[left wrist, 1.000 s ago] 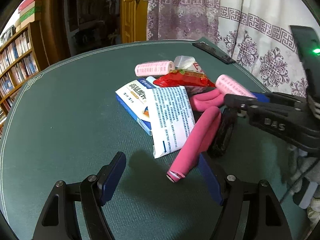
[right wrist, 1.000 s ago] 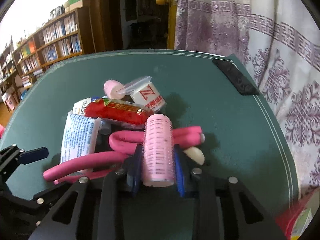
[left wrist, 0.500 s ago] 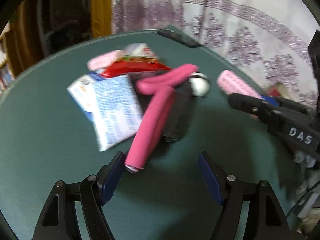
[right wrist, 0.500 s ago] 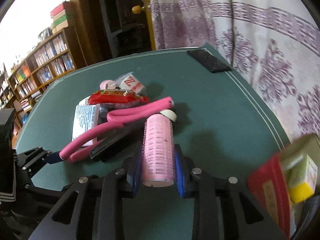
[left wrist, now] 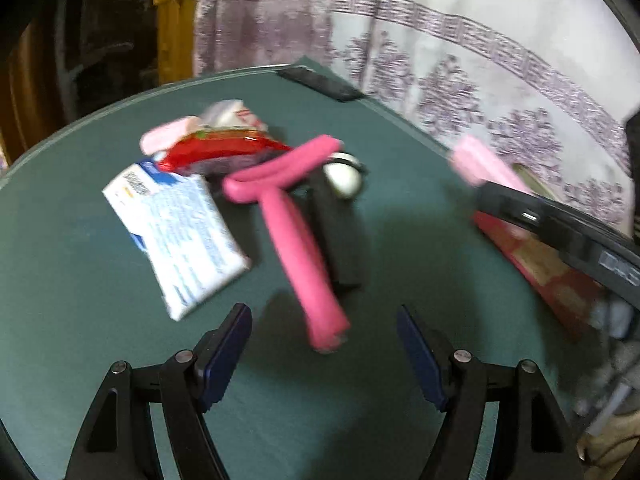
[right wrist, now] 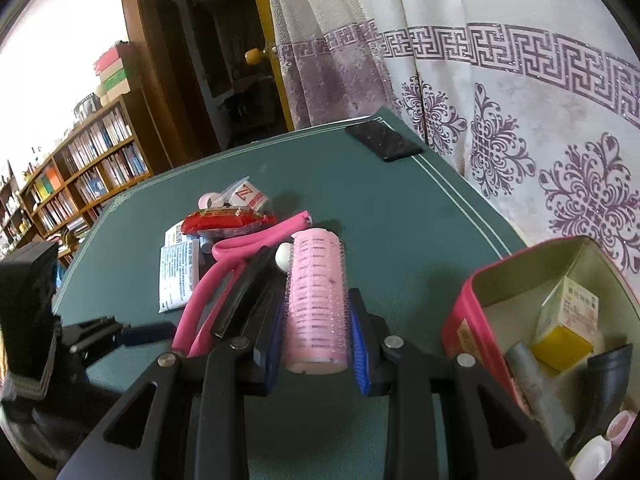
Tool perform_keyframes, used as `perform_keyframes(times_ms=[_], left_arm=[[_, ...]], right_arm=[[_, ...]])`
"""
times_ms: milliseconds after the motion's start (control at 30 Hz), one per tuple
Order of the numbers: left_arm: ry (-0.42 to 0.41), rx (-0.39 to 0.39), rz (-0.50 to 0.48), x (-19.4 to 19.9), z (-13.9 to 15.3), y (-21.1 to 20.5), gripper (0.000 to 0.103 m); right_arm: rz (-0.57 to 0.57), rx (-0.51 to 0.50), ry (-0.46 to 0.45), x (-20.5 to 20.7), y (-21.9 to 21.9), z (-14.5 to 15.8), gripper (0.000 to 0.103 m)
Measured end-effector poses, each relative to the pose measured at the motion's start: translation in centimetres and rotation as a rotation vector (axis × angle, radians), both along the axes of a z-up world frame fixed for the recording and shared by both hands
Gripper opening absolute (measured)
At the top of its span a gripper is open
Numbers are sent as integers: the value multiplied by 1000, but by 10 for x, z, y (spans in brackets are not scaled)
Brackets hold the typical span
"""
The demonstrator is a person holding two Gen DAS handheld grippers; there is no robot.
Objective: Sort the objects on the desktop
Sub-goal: 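Grasp the pink foam curler with the left gripper while the right holds the roller, then carry the roller and curler over the pink tin and open both grippers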
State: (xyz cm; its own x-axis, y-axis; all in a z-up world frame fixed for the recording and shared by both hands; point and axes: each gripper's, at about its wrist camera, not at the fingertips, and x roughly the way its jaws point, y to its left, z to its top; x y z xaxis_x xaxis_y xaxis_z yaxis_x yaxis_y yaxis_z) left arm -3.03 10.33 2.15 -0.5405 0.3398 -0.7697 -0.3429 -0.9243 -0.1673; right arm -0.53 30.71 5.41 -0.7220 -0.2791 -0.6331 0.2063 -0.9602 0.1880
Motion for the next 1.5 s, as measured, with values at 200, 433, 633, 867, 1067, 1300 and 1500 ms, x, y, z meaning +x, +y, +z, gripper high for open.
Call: perform_keyframes(times_ms=[200,433,633,867,1067,1300,1500], left_arm=[[-2,-149,65,-14,-13,2,76],[0,-173,143,-12,-11,-23,76],[21,-187,116,-12,-7,-16,76],[24,-198,16,-23,-10,11,49],[12,-125,42,-27,-8,7,34],[65,-67,62,-9,19,1,33],[112,-14,19,2,48,19,33]], right_arm=[[-1,-8,11,6,2,2,32],[-5,-21,5,8,6,-1,32],[10,-31,0,10,2,-3,32],[3,-37,16,16,5,3,32],[-20,-42,27,24,15,8,32],[-69,-64,54,35,35,17,32],[-129,-51,64,51,62,21,32]])
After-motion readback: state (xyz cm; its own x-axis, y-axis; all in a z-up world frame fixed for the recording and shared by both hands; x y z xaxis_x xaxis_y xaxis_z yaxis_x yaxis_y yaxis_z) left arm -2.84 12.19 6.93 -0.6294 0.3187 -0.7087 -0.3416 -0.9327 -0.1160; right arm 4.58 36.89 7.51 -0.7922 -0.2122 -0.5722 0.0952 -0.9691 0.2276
